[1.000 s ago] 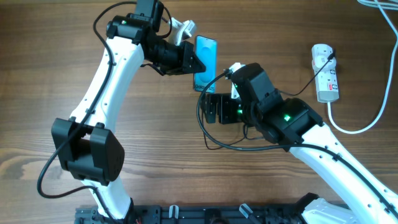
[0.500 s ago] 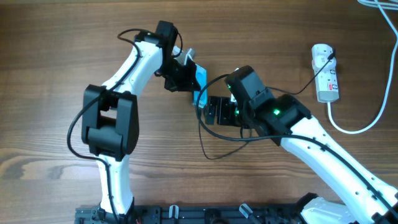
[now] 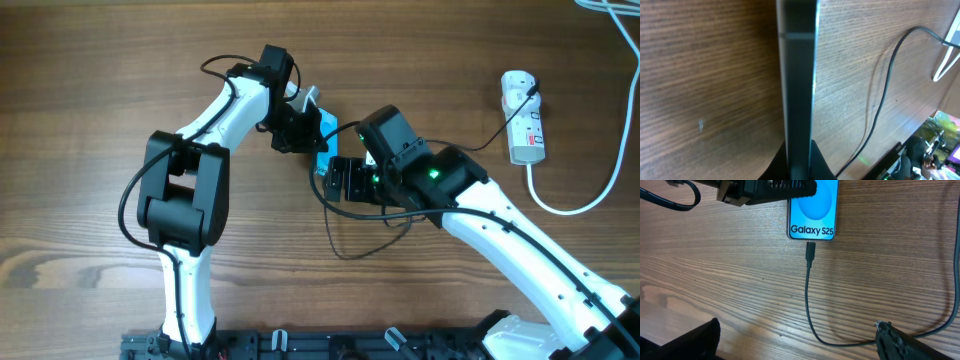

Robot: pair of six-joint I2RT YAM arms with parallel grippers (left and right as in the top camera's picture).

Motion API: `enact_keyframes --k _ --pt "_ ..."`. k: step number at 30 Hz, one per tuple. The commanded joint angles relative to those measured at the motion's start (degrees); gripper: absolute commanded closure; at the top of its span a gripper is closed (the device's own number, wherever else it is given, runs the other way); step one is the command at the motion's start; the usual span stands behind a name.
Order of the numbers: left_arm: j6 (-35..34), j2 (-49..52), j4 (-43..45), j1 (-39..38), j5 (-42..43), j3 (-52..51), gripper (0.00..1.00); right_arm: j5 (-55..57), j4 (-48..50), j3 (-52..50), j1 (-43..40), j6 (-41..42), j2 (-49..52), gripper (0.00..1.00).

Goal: Plug charger to phone and switch on socket
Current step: 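Lower the connected phone and plug together onto the table, then open both grippers and lift away from the phone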

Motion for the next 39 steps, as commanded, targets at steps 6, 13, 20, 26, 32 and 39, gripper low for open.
enact_keyframes --k 6,13,20,26,32,39 --pt "-0.1 0.6 3.1 -0.1 -0.8 -3.4 0.91 -1.0 0.1 -0.7 -0.2 0.8 0.3 0.0" --pt "-0.1 0.6 2.4 -0.1 -4.7 -3.5 0.71 -2.1 -0.1 -0.7 -0.2 0.8 0.3 0.0" --pt "-0.1 0.6 -1.0 -0.1 -12.4 -3.5 0.27 -1.7 -3.8 -0.7 -0.2 2.3 0.3 0.0" --pt "-5.3 -7.2 -5.4 1.0 -24.0 -3.5 0.0 -1.7 -9.2 3.1 -3.6 -0.7 0.2 0.0" --pt "-11.2 -30.2 -3.7 6.0 -29.5 -3.5 0.0 12.7 -31.2 26.5 -27.6 -11.6 2.2 0.0" --pt "-11.2 -34.1 -3.9 6.1 -29.5 -3.5 0.0 27.2 -18.6 26.3 -52.3 -15.9 11.5 0.0"
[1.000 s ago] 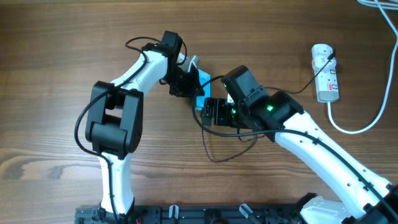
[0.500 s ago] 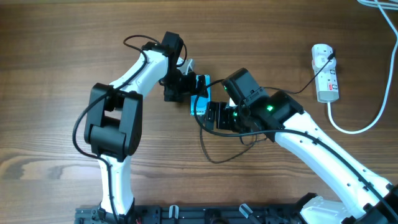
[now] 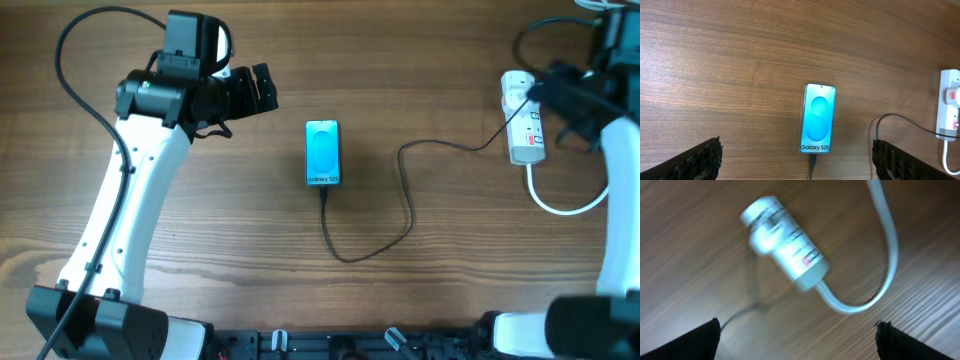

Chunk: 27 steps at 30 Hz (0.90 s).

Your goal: Plug charger to phone and switch on socket

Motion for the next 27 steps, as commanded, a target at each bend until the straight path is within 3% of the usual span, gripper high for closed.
enact_keyframes --k 1,3,6,17,20,27 --pt "-0.6 0.4 0.0 0.0 -0.8 -0.2 0.0 4.2 1.9 -0.5 -5.8 -2.6 5.8 0.0" --pt "-0.6 0.4 0.0 0.0 -0.8 -0.2 0.0 2.3 3.4 -0.5 -9.4 -3.4 10.6 0.0" --pt "-0.6 0.4 0.0 0.0 -0.8 -0.2 0.0 -7.5 8.6 -0.5 -11.9 -11.5 17.2 0.0" --pt "-0.6 0.4 0.0 0.0 -0.8 -0.2 0.0 -2.9 20.7 -1.1 -12.1 -11.6 29.8 0.0" --pt "-0.6 0.4 0.0 0.0 -0.8 -0.2 0.0 -8.8 22.3 -1.1 -12.1 -19.2 32.5 0.0" --pt "-0.6 0.4 0.0 0.0 -0.8 -0.2 0.0 -11.3 24.6 -1.1 -12.1 -19.0 33.5 0.0"
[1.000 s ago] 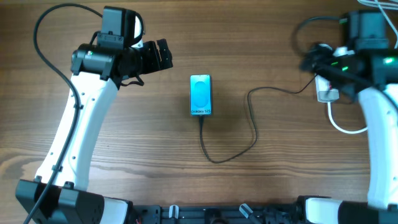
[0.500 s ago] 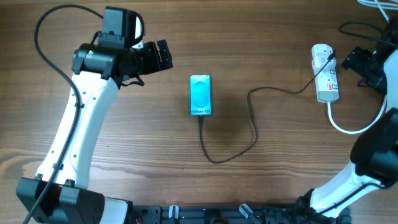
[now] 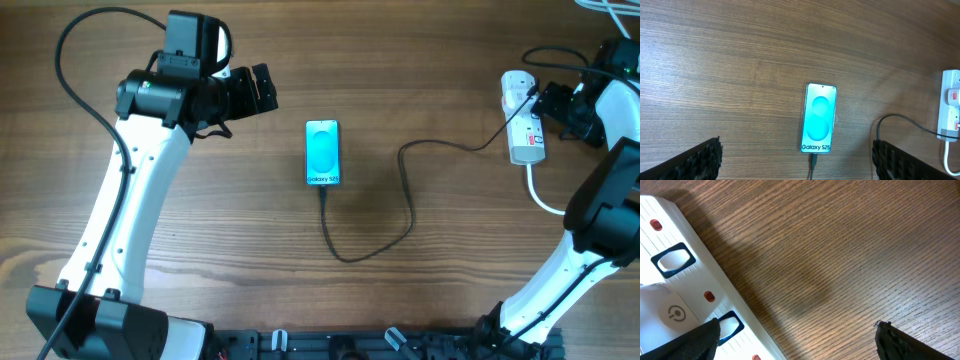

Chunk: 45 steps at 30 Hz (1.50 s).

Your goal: Plug charger to phone and switch on socket

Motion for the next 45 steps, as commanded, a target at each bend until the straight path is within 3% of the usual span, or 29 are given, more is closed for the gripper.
enact_keyframes --k 1,18,23,25,31,36,41,45 --pt "-0.5 0.4 0.2 0.0 -0.5 -0.2 0.0 -1.7 0.6 -0.3 -0.1 -1.0 1.5 0.0" --pt "-0.5 0.4 0.2 0.0 -0.5 -0.2 0.0 -9.1 -2.1 -0.3 -0.1 -1.2 3.2 0.0" --pt "-0.5 0.4 0.2 0.0 -0.5 -0.2 0.0 -7.5 -5.8 -0.3 -0.2 -0.6 3.0 0.0" --pt "-0.5 0.4 0.2 0.0 -0.5 -0.2 0.0 -3.0 -8.2 -0.3 -0.5 3.3 1.5 0.0" --pt "-0.5 0.4 0.2 0.0 -0.5 -0.2 0.0 -0.5 -13.5 -0.3 -1.2 9.3 -14.4 0.0" --pt "-0.5 0.4 0.2 0.0 -0.5 -0.2 0.0 -2.8 -16.1 -0.3 0.4 9.0 -29.8 0.0" --pt "-0.5 0.4 0.2 0.0 -0.5 -0.2 0.0 -3.2 -15.7 -4.9 12.1 6.3 -45.5 0.0" --pt "-0.5 0.4 0.2 0.0 -0.5 -0.2 0.0 -3.1 -9.0 -17.9 22.1 6.3 -59.3 0.0"
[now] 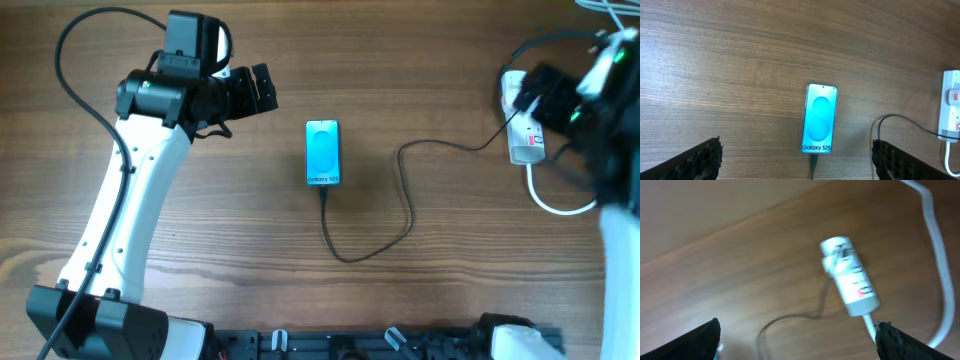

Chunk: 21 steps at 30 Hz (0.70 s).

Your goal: Plug charger to phone and switch on socket

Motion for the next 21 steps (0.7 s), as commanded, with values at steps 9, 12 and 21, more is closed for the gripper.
enact_keyframes --k 9,12,21 --pt "-0.5 0.4 0.2 0.0 -0.4 -0.2 0.0 -0.2 0.5 -18.3 5.0 -0.4 -24.8 0.0" --pt "-0.5 0.4 0.2 0.0 -0.4 -0.2 0.0 -0.2 0.3 -18.3 5.0 -0.4 -23.3 0.0" --pt "-0.5 0.4 0.2 0.0 -0.4 -0.2 0.0 2.8 0.2 -18.3 15.5 -5.4 -17.7 0.0"
